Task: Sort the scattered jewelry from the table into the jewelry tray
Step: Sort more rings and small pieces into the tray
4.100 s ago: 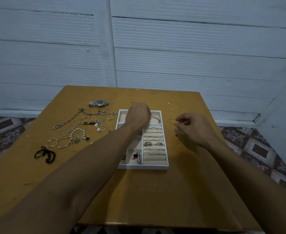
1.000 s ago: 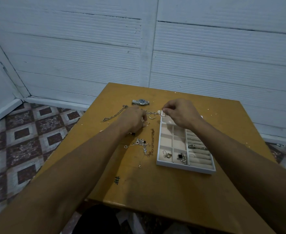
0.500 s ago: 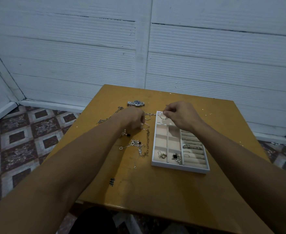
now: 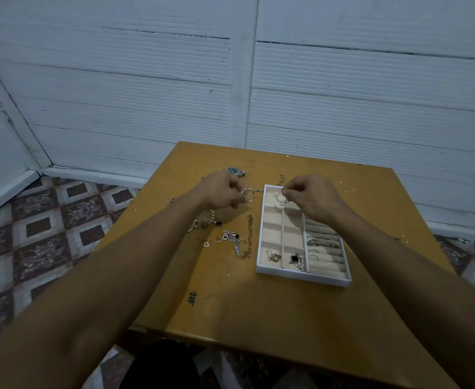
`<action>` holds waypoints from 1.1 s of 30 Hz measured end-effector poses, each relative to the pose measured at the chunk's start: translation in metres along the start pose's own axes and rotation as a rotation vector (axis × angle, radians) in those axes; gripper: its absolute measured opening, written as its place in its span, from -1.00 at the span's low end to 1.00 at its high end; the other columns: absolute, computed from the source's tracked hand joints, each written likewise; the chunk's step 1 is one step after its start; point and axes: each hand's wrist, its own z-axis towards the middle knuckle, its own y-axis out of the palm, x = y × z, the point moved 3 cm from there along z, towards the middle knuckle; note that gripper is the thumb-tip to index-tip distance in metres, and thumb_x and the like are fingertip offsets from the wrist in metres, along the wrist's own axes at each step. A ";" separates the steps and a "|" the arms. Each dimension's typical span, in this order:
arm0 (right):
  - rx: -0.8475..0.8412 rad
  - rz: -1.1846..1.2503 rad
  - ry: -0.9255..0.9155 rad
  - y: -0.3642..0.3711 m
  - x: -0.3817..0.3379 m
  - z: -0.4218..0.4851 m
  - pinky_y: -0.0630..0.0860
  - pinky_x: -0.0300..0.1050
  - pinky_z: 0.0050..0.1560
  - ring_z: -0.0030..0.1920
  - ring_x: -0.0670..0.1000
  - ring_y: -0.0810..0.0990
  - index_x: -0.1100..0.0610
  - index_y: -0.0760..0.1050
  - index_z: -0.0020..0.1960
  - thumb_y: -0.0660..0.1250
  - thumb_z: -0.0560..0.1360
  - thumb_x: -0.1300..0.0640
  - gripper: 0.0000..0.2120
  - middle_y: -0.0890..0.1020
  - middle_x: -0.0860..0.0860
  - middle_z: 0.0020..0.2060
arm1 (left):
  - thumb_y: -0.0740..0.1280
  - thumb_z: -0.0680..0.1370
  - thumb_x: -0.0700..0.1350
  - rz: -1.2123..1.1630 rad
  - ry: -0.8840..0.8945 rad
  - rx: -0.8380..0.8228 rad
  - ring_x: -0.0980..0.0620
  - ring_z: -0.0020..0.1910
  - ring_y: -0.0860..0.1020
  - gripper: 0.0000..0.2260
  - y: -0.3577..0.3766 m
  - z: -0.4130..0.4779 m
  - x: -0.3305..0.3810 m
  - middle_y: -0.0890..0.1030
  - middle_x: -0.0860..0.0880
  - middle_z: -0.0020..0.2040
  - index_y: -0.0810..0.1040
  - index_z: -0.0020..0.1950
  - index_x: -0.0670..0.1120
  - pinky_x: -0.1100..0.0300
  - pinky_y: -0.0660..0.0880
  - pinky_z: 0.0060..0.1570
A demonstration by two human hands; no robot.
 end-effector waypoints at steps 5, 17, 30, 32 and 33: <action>0.054 0.040 0.074 -0.019 0.020 -0.004 0.37 -0.35 -0.31 -0.13 -0.03 0.61 0.05 0.64 -0.06 0.37 0.52 0.10 -0.92 0.67 -0.02 -0.17 | 0.41 0.52 -0.19 -0.146 0.019 0.057 -0.01 -0.12 0.66 -0.86 0.002 -0.010 0.006 0.69 -0.09 -0.13 0.66 0.06 -0.15 0.14 0.61 -0.05; 0.058 -0.195 0.166 -0.043 0.079 0.004 0.46 -0.13 -0.11 -0.07 0.00 0.58 0.00 0.64 -0.11 0.33 0.51 0.13 -0.88 0.67 -0.01 -0.07 | 0.33 0.57 -0.20 -0.042 0.012 -0.083 0.08 -0.23 0.62 -0.80 0.019 -0.003 0.033 0.68 -0.11 -0.12 0.62 0.17 -0.18 0.35 0.56 -0.25; -0.017 -0.554 0.017 -0.019 0.080 0.007 0.39 -0.05 0.07 0.20 0.11 0.39 -0.03 0.63 0.12 0.28 0.57 0.07 -0.80 0.66 0.00 0.01 | 0.38 0.54 -0.22 -0.064 0.070 -0.031 0.10 -0.23 0.64 -0.81 0.039 0.018 0.055 0.69 -0.13 -0.05 0.64 0.14 -0.19 0.40 0.57 -0.22; -0.032 -0.583 0.014 -0.020 0.078 0.008 0.36 -0.06 0.08 0.21 0.12 0.39 -0.03 0.62 0.15 0.27 0.58 0.08 -0.78 0.66 -0.02 0.05 | 0.39 0.53 -0.21 -0.074 0.070 -0.042 0.11 -0.23 0.62 -0.80 0.043 0.021 0.058 0.69 -0.09 -0.04 0.64 0.15 -0.18 0.45 0.53 -0.27; -0.039 -0.587 0.019 -0.020 0.078 0.009 0.37 -0.06 0.10 0.21 0.12 0.39 -0.04 0.62 0.16 0.27 0.58 0.08 -0.78 0.66 -0.02 0.06 | 0.39 0.53 -0.21 -0.075 0.067 -0.052 0.11 -0.23 0.61 -0.80 0.044 0.022 0.060 0.68 -0.08 -0.05 0.64 0.15 -0.18 0.45 0.53 -0.27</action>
